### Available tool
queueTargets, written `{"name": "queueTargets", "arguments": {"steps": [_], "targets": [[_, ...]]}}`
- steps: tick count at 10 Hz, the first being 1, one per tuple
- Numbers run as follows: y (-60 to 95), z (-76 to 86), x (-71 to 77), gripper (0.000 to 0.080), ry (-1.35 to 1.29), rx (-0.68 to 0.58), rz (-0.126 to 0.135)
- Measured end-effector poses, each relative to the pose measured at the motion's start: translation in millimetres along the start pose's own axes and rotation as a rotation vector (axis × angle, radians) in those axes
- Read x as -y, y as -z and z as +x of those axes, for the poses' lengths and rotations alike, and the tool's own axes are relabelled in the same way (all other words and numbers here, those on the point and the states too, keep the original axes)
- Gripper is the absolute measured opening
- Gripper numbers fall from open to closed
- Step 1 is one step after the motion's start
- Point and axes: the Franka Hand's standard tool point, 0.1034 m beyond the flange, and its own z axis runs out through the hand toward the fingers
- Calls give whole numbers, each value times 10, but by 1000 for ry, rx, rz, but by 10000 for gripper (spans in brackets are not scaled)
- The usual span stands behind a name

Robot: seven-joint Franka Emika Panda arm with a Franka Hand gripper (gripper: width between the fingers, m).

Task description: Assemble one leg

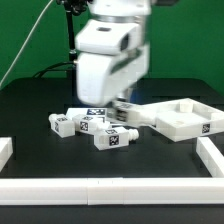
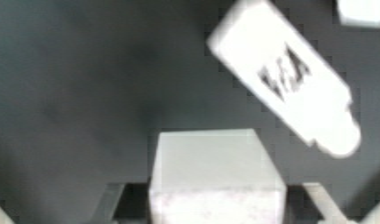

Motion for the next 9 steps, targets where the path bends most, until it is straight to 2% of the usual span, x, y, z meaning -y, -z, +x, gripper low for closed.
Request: {"name": "queueTargets", "arguments": {"steps": [1, 2, 6, 7, 8, 9], "targets": [[-38, -29, 5, 284, -7, 2, 7], [-28, 20, 16, 284, 2, 1, 5], [-57, -16, 11, 284, 15, 1, 10], [-194, -211, -99, 284, 68, 1, 28], [-340, -429, -277, 284, 99, 4, 35], [-472, -581, -386, 284, 130, 1, 43]]}}
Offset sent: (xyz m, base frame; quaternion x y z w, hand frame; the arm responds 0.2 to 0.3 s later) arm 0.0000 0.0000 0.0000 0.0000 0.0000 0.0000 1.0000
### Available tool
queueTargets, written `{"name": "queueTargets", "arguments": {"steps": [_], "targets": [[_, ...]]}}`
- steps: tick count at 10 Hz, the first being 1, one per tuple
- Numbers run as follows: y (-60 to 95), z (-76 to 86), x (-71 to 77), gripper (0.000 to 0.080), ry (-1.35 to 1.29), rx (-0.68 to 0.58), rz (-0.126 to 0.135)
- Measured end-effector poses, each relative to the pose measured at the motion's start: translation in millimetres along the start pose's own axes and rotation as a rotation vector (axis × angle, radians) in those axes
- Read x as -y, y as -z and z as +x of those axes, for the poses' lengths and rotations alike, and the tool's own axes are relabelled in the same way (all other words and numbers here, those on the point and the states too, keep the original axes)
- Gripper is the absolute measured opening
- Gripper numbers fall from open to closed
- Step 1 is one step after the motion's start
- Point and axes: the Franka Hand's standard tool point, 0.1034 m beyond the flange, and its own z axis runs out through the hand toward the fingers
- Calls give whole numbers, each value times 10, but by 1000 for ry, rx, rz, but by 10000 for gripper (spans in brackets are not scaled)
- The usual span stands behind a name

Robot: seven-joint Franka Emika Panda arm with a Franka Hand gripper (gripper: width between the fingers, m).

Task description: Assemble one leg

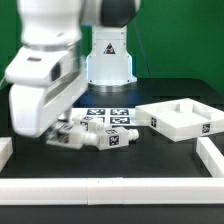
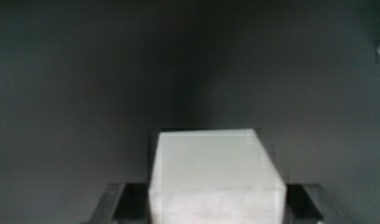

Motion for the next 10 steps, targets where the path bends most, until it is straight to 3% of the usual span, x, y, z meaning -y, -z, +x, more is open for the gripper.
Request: {"name": "queueTargets", "arguments": {"steps": [2, 5, 6, 7, 8, 9, 10], "targets": [[-172, -182, -120, 284, 12, -4, 12], [-190, -192, -125, 284, 11, -3, 14], [-191, -191, -124, 462, 11, -3, 14], [-191, -192, -124, 462, 11, -3, 14], [-182, -184, -127, 602, 12, -3, 13], [-65, -116, -116, 602, 17, -1, -7], [88, -31, 5, 641, 32, -3, -29]]}}
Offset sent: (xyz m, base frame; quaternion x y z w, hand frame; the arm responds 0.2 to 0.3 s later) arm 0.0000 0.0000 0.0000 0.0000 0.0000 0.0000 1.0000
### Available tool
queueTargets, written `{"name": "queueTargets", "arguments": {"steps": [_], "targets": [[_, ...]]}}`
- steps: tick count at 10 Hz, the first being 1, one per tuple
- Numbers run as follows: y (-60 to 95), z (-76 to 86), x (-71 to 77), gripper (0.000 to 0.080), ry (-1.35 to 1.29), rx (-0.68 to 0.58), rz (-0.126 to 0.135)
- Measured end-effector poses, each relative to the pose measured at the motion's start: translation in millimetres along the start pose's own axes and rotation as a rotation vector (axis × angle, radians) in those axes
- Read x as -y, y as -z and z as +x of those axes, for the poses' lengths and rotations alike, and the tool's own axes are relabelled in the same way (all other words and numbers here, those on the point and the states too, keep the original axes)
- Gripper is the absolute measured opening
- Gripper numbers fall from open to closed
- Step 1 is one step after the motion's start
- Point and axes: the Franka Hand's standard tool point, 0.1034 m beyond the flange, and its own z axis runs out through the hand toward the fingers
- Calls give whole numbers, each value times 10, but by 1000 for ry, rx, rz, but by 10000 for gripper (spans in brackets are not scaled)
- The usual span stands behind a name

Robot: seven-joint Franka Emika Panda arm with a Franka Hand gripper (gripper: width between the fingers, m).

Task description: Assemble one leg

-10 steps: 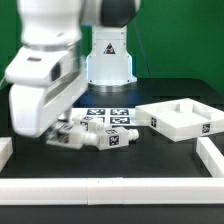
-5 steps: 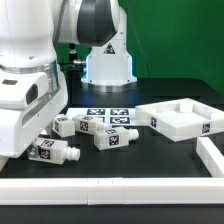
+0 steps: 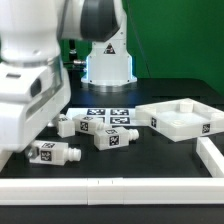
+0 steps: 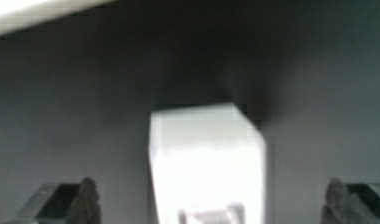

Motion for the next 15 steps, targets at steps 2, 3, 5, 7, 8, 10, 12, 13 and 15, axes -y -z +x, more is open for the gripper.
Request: {"name": "queueTargets", "arguments": {"steps": [2, 3, 5, 7, 8, 10, 12, 13, 15], "targets": [[157, 240, 307, 649, 6, -7, -15], [167, 396, 422, 649, 9, -13, -22], [80, 590, 523, 649, -23, -26, -37], [75, 579, 523, 649, -22, -25, -36], [55, 584, 535, 649, -23, -26, -35], [-29, 725, 672, 649, -14, -37, -47], [-189, 872, 819, 649, 1, -54, -56], [-292, 923, 861, 649, 3, -61, -49], [-402, 942, 871, 649, 3, -64, -38]]}}
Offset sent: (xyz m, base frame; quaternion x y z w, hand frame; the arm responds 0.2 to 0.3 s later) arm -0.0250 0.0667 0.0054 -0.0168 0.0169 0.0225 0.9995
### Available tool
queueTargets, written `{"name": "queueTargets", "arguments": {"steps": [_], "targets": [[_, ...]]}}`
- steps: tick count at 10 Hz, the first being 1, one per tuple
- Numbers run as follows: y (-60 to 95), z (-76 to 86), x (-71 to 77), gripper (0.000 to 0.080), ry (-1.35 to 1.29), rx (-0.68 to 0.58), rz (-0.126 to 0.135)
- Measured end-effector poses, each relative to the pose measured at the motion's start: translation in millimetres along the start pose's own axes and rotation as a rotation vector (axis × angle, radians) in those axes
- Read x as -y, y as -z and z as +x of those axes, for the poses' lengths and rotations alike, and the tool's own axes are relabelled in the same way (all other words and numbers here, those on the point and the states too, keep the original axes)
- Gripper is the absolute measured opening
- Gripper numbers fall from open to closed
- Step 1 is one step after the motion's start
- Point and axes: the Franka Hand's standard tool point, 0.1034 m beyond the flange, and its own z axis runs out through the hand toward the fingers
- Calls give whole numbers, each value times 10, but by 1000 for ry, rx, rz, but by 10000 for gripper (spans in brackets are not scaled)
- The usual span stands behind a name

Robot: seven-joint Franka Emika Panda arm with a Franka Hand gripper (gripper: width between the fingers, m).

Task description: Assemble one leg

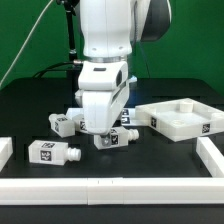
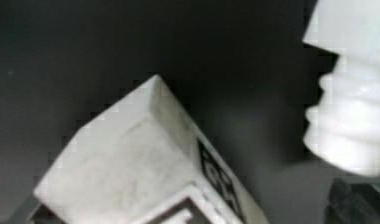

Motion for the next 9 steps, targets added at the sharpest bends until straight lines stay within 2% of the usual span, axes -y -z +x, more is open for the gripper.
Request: {"name": "queueTargets", "arguments": {"steps": [1, 3, 5, 6, 7, 8, 9], "targets": [[-34, 23, -69, 649, 0, -4, -3], [-43, 20, -69, 649, -1, -4, -2], [-44, 18, -69, 402, -1, -4, -2], [-44, 18, -69, 402, -1, -4, -2], [-43, 17, -70, 263, -2, -4, -2], [-24, -16, -67, 264, 7, 5, 23], [121, -77, -172, 264, 15, 20, 61]]}}
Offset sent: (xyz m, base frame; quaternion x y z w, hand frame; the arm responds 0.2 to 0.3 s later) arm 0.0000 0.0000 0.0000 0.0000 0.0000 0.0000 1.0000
